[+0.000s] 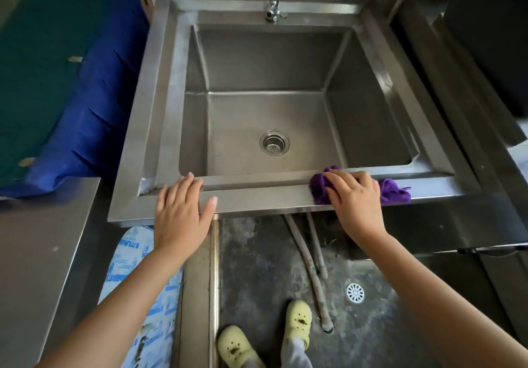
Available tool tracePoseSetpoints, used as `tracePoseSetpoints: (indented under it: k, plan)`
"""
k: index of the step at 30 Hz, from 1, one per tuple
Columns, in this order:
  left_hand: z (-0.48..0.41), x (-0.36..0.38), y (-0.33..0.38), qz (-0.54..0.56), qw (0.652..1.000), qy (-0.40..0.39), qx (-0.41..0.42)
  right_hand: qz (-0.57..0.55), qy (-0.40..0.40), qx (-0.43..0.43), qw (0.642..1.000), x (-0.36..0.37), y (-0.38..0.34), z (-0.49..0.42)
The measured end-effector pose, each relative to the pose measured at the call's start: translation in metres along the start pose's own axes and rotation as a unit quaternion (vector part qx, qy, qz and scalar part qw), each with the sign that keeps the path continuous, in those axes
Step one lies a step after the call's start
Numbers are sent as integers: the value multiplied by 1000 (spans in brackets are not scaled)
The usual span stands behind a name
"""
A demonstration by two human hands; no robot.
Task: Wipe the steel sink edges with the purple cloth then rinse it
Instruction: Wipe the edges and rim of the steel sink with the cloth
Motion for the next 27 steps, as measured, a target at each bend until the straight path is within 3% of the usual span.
tracePoseSetpoints:
  k: [4, 7, 10, 11, 13, 15, 19, 23, 25, 27]
  plan:
    - [-6, -8, 15, 64, 998, -6, -9, -150, 24, 49, 987, -18, -3, -10]
    - [-7, -26, 47, 221, 974, -15, 48, -417, 42, 90, 904, -43, -4, -17]
    - [-8, -46, 89, 445, 882, -115, 103, -606, 7, 83, 791, -54, -17, -30]
    - [-9, -55, 104, 508, 840, -137, 129, -630, -15, 71, 773, -57, -23, -34]
    - [-13, -75, 126, 584, 780, -142, 173, -627, -53, 37, 776, -64, -35, -42]
    - [-19, -89, 140, 612, 757, -126, 190, -615, -83, -4, 784, -70, -46, -47]
    - [-37, -95, 136, 566, 816, -30, 116, -595, -163, -39, 786, -69, -51, -59]
    - [-50, -105, 133, 591, 796, -18, 130, -642, -263, -116, 710, -69, -44, -71]
    - [-52, -119, 139, 582, 791, -31, 184, -588, -295, -161, 735, -78, -44, -77]
    - [-55, -135, 143, 538, 813, -33, 221, -489, -279, -176, 807, -93, -42, -86]
Point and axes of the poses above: each hand's wrist, its own z-axis away from the middle knuckle, its own x-axis out of the palm, y = z × x, the point moved 6 cm from there along -z, towards the middle knuckle, and after that the axes turned 14 degrees about -y, right-handed, at the moved point
